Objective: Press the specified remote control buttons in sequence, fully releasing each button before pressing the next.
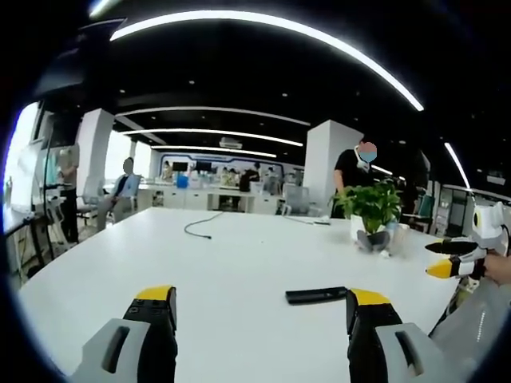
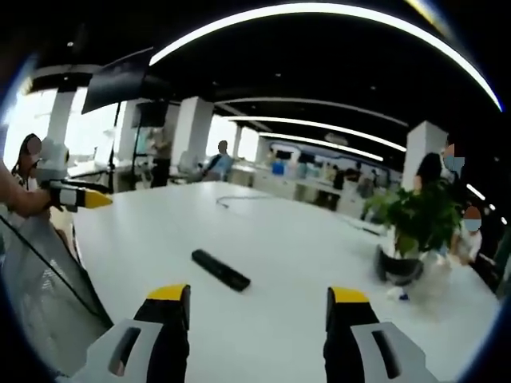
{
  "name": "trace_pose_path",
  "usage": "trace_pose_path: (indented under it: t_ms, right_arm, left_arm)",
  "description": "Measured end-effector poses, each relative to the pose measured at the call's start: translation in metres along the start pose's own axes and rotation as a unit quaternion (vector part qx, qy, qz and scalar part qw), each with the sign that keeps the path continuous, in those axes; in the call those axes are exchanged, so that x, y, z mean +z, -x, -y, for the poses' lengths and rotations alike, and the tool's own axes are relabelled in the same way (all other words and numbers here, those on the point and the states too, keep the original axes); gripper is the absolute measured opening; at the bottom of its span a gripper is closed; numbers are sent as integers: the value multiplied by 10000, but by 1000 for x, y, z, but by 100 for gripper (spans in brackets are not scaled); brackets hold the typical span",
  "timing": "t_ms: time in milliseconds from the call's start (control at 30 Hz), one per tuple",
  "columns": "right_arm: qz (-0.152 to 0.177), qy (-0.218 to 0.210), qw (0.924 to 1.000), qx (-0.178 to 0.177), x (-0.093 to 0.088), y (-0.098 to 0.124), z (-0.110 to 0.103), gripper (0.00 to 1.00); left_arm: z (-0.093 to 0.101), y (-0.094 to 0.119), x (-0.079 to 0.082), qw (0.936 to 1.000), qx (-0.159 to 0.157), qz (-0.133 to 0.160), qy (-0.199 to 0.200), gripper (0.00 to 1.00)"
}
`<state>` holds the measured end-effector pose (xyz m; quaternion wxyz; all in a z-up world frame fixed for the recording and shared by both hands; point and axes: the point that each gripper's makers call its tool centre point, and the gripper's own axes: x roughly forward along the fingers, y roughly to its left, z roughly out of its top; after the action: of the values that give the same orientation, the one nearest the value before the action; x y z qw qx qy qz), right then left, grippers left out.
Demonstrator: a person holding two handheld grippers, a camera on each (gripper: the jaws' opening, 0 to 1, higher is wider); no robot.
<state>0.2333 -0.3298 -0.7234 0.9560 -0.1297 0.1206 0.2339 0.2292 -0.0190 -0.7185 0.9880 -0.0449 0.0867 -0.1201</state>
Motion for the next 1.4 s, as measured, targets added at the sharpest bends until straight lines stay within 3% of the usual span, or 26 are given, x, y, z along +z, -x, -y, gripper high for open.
trace_pose_path:
  t_ms: [467,633,733,800,1033,1133,1400]
  right_arm:
    - [231,-210,9994,-123,7,4,7,68]
    - [206,-398,9988,-182,3,5,13,68]
    - [246,-455,9985,-192,4,6,13,67]
    - [272,-477,9983,-206,5,6,13,67]
    - [269,-685,9972,-146,3,6,15,66]
    - [277,-733,9968,-144,3,6,14,66]
    - [326,-1067,9935,-244,1,8,23,65]
  left_arm:
    - [7,-3,0,9997,-226,-22,19,91]
    - [5,-6,-9,9996,-142,-258,5,92]
    - [9,-6,-11,9992,-266,-290,0,91]
    - [13,-4,-7,9991,-384,-172,39,91]
    - [8,-1,3,9993,-307,75,182,92]
    - [10,1,16,9964,-467,438,550,94]
    - [5,2,18,9941,-525,557,772,94]
